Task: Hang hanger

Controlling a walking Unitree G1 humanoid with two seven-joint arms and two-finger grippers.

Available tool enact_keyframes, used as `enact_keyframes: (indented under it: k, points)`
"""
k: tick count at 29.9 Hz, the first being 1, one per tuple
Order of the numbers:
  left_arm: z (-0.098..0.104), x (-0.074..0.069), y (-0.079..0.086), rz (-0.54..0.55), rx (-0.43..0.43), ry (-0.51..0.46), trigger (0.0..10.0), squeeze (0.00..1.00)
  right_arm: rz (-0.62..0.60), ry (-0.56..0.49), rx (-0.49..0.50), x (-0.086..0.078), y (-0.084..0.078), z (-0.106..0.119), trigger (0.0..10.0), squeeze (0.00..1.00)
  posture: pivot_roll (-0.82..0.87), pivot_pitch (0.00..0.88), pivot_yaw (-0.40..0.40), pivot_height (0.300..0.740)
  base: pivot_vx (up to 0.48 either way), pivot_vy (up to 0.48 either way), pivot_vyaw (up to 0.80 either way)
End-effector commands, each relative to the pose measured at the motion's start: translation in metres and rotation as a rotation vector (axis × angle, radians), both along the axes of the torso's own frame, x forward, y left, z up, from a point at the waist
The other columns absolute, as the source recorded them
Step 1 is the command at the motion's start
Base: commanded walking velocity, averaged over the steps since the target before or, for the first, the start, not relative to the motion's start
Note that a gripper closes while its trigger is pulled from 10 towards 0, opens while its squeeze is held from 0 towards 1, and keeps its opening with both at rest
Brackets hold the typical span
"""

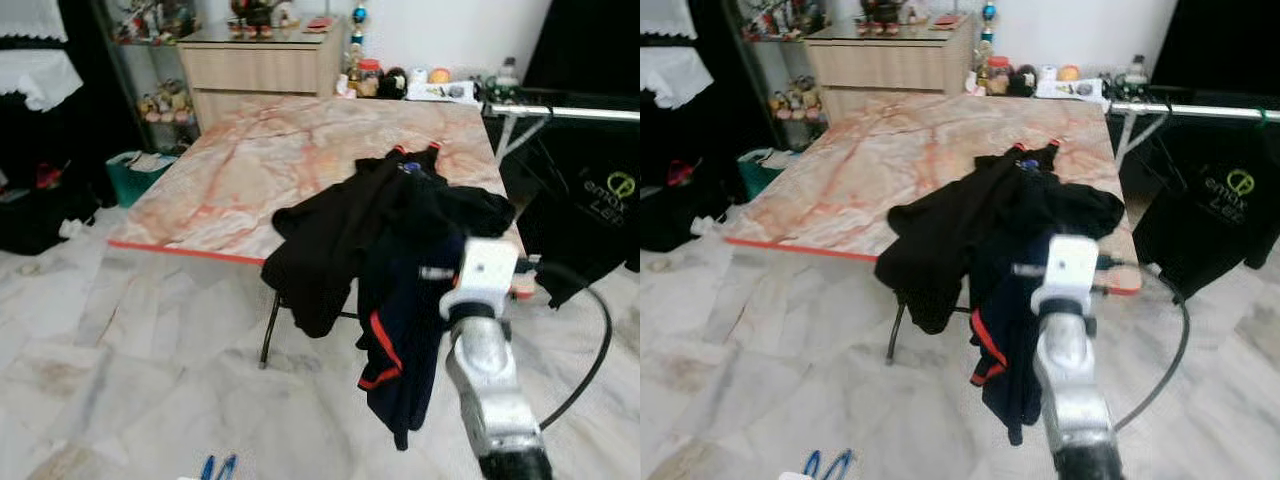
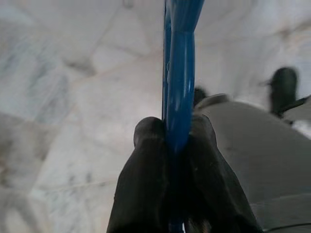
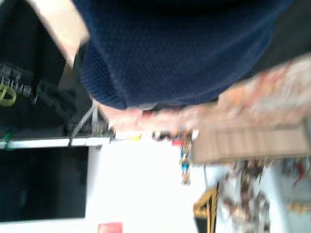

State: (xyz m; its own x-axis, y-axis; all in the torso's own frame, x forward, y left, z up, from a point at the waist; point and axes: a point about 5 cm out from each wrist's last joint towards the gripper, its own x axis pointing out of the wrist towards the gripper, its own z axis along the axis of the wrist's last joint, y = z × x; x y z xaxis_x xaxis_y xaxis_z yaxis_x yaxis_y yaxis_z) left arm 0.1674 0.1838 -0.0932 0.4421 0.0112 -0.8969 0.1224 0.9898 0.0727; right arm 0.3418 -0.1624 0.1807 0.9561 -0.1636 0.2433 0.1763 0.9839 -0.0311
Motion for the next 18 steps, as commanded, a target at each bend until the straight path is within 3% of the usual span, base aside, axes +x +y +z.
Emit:
enact_keyframes:
  k: [1, 6, 18]
  points:
    - [0.002, 0.001, 0.011, -0.013, 0.036, 0.000, 10.0, 0.00, 0.041, -0.110, 0.036, 0.009, 0.013, 0.034, 10.0, 0.00, 0.03, 0.018, 0.049, 0.740, 0.285, 0.000, 0.00]
    - [0.002, 0.001, 0.010, -0.018, 0.036, -0.001, 10.0, 0.00, 0.067, -0.223, 0.014, 0.030, 0.020, 0.084, 10.0, 0.00, 0.03, 0.017, 0.051, 0.740, 0.286, 0.000, 0.00]
    - [0.003, 0.004, 0.010, -0.030, 0.038, -0.005, 10.0, 0.00, 0.089, -0.234, -0.022, 0.063, 0.018, 0.131, 10.0, 0.00, 0.03, 0.008, 0.052, 0.740, 0.286, 0.000, 0.00]
